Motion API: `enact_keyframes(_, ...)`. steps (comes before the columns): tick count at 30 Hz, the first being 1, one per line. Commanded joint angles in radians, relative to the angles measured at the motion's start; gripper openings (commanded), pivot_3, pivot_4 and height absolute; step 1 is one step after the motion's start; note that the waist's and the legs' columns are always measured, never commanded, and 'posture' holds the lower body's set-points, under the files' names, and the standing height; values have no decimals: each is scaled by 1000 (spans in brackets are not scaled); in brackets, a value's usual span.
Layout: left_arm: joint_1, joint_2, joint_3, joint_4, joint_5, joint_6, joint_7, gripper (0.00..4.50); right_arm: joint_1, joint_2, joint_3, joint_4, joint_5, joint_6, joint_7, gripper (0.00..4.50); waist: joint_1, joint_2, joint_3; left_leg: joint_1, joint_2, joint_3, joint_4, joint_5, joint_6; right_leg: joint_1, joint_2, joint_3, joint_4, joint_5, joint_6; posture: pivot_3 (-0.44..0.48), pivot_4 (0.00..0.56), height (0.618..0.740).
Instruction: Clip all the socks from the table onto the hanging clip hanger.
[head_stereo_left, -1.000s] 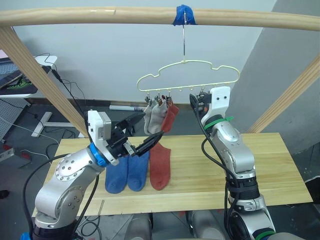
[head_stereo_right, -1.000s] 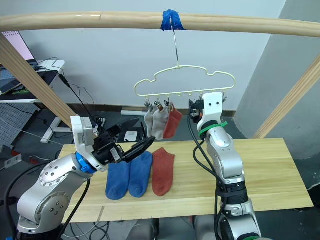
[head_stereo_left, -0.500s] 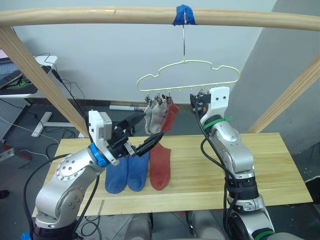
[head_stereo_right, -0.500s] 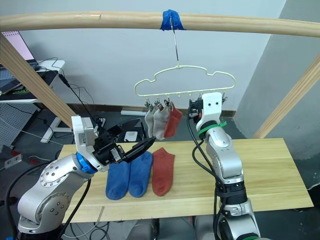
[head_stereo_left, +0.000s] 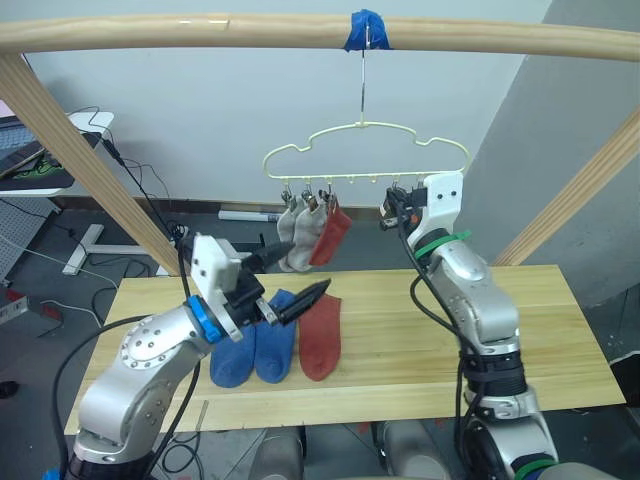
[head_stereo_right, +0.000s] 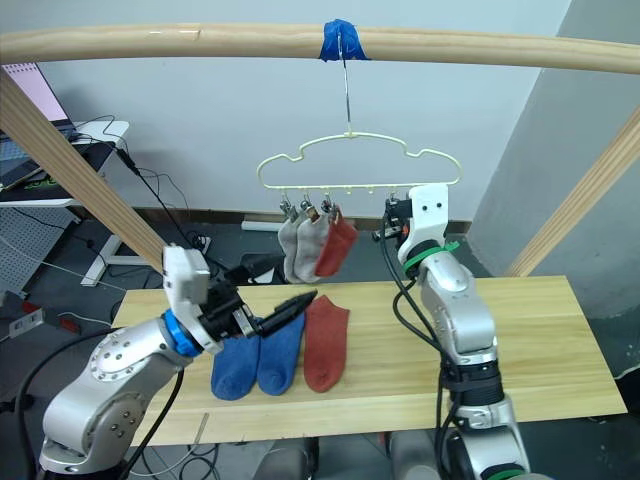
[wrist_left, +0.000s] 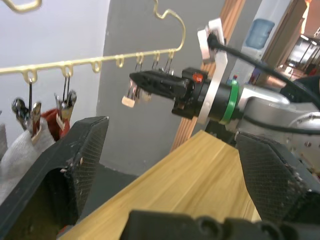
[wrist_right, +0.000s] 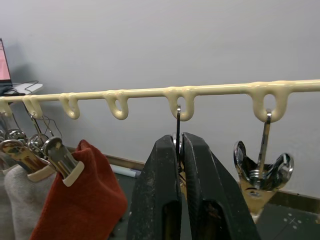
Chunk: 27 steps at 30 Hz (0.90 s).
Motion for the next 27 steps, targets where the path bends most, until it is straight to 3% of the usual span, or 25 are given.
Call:
enact_keyframes(1,4,-4,-107,125,156,-14,42,4500,-24,-64,-33,-76,97,92,112,16,0,0,0,0,0,0,0,0,0,0,0,0,0,0,0,-80,170,740)
enact_keyframes(6,-59,-37,-238,352,329,-40,73,4500,-21,-109,-36,-104,140,145,153,16,-4,4,-2,-1,4,0,0,0,0,-1,5,0,-1,-1,2,-97,170,740)
enact_keyframes(12,-189,-103,-327,684,522,-239,104,4500,-36,-118,-40,-112,157,176,146,16,-5,4,-2,-2,9,0,0,0,0,-5,11,0,1,2,-3,-135,181,740)
enact_keyframes(22,-253,-122,-377,901,658,-339,64,4500,-40,-126,-42,-126,164,195,126,16,-26,4,-2,-2,9,1,0,0,0,-5,10,1,1,3,-5,-158,190,740)
enact_keyframes(25,-262,-127,-384,920,671,-347,39,3931,-41,-126,-42,-128,169,199,121,0,-27,4,-2,-2,9,1,0,0,0,-5,10,1,1,3,-4,-160,189,740)
enact_keyframes(27,-276,-143,-384,935,679,-368,37,3282,-40,-126,-41,-130,170,199,117,0,-27,4,-2,-2,9,1,0,0,0,-5,10,1,1,2,-3,-162,192,740)
